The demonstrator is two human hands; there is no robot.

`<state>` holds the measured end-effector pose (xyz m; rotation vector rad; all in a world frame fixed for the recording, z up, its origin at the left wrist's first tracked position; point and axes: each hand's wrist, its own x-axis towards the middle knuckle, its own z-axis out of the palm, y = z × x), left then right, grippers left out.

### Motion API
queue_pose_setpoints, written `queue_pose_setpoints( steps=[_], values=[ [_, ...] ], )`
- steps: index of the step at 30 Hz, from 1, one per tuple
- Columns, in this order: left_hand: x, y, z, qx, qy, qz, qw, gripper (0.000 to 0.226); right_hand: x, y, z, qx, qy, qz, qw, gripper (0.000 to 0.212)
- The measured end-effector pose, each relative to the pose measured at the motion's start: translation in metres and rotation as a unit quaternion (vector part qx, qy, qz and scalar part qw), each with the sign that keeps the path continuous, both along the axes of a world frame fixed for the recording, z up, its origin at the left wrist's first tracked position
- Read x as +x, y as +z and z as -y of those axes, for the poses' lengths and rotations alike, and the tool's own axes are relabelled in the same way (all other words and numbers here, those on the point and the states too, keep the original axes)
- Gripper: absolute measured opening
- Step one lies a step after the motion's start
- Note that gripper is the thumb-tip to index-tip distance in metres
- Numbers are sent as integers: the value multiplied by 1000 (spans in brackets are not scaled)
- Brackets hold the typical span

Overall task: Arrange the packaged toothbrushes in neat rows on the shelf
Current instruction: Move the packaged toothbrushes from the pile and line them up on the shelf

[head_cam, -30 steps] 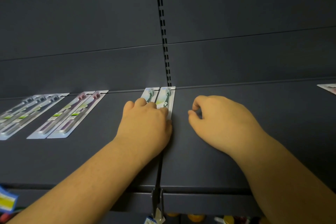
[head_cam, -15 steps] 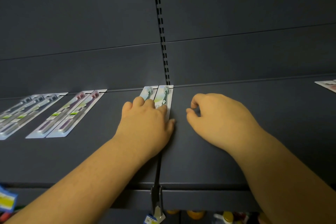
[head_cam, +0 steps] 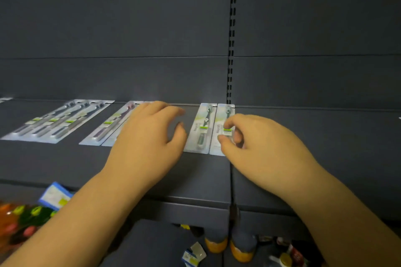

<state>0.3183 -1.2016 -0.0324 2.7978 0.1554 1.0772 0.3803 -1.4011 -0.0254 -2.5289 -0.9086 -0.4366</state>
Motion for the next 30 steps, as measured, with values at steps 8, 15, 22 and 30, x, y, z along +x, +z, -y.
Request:
queue_pose_setpoints(
  steps=[8,15,22,30],
  values=[
    [-87,-1,-93,-23,78,13,997,38,-55,1,-112,26,69,40,996,35],
    [-196,6,-197,-23,149,38,988,41,-137,0,-237,50,136,57,988,34],
    [-299,-5,-330,5,248,-46,968,50,-205,-8,-370,12,177,59,982,40],
    [-378,-8,-420,-10,310,-43,950,52,-252,-14,-479,25,231,42,972,42]
  ],
)
